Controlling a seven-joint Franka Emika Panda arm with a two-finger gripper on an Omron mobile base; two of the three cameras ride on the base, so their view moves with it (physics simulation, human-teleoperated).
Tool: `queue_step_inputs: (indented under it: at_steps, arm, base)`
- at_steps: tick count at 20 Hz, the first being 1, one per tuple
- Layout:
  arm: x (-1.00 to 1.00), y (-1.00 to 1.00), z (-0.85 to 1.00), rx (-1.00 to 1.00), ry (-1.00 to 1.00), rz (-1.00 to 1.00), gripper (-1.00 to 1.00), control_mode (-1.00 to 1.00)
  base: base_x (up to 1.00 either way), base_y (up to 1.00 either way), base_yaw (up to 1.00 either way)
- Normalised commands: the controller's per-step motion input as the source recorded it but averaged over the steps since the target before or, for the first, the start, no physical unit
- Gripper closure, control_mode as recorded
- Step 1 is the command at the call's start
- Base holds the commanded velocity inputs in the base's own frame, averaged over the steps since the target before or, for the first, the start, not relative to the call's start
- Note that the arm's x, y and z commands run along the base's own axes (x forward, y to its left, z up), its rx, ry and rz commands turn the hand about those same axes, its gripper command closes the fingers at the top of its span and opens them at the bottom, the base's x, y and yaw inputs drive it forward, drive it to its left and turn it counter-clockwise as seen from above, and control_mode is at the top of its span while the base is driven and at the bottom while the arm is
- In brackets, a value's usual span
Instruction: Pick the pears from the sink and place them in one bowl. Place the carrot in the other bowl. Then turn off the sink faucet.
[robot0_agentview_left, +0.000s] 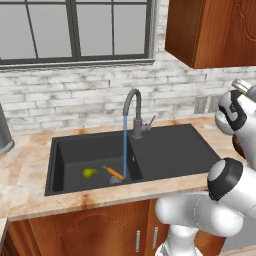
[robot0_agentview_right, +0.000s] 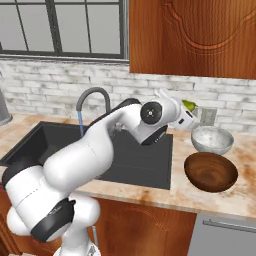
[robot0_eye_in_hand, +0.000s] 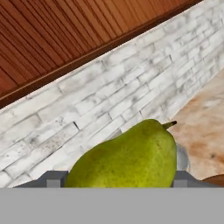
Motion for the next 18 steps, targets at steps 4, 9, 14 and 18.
queue_step_inputs:
  at_steps: [4,9,14,18]
  arm:
    - [0.48,-0.07,-0.11,0.00,0.02,0.00,1.00,-1.00]
    - [0.01,-0.59,-0.43,0.00,0.00,0.00,1.00,-1.00]
    - [0.00,-0.63,-0.58,0.00,0.00,0.00,1.00,-1.00]
    - [0.21,-0.34,-0.49,0.00,0.00,0.00,1.00,-1.00]
  base:
    - [0.00,0.00,0.00]
    - [0.00,0.00,0.00]
    - [0.00,0.00,0.00]
    - [0.00,0.00,0.00]
